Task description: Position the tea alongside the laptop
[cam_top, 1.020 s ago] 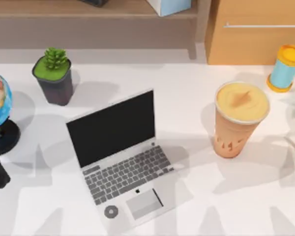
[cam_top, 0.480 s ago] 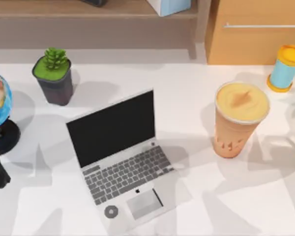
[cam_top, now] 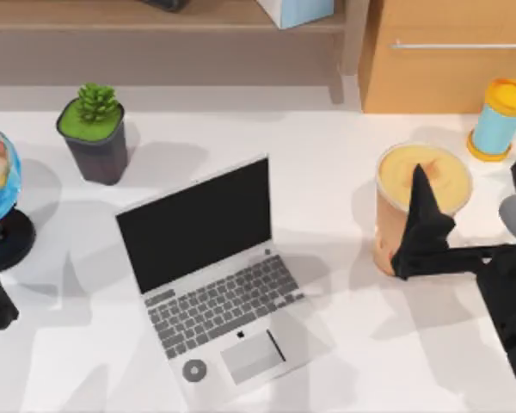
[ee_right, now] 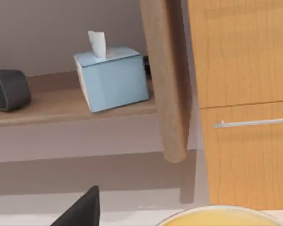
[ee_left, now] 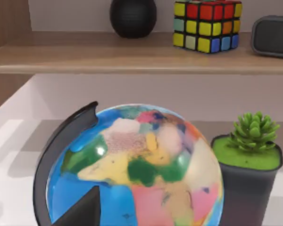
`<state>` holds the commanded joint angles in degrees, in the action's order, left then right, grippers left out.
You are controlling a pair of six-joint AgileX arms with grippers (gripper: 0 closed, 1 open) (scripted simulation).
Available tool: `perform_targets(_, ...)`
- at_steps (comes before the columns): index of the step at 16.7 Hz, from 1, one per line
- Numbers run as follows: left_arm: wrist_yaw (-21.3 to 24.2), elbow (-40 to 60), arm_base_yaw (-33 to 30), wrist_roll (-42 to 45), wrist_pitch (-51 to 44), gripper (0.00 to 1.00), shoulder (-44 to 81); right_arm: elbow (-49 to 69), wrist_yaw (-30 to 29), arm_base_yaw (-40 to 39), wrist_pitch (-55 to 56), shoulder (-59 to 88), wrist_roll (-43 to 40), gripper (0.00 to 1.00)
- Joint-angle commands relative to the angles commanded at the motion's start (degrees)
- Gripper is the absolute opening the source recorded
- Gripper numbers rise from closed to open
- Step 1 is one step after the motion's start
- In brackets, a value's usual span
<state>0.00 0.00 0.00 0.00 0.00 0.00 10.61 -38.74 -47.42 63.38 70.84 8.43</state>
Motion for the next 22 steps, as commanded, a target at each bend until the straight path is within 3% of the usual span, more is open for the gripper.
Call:
perform_targets(6, 0.0, 0.0, 0.0, 0.0, 0.0, 1.0, 0.0, 0.7, -16.37, -9.54, 15.64, 27.34, 2.22, 1.0)
perform_targets(10, 0.0, 0.0, 0.0, 0.0, 0.0, 1.0, 0.0, 1.07, -22.12, -12.19, 19.03, 35.95, 2.75, 1.0)
perform_targets(17, 0.0, 0.0, 0.0, 0.0, 0.0, 1.0, 0.0, 1.06, -22.27, -11.95, 19.11, 36.53, 2.65, 1.0)
perform_targets(22, 0.0, 0.0, 0.0, 0.0, 0.0, 1.0, 0.0, 6.77, -14.8, -4.4, 20.33, 40.75, -0.2, 1.0)
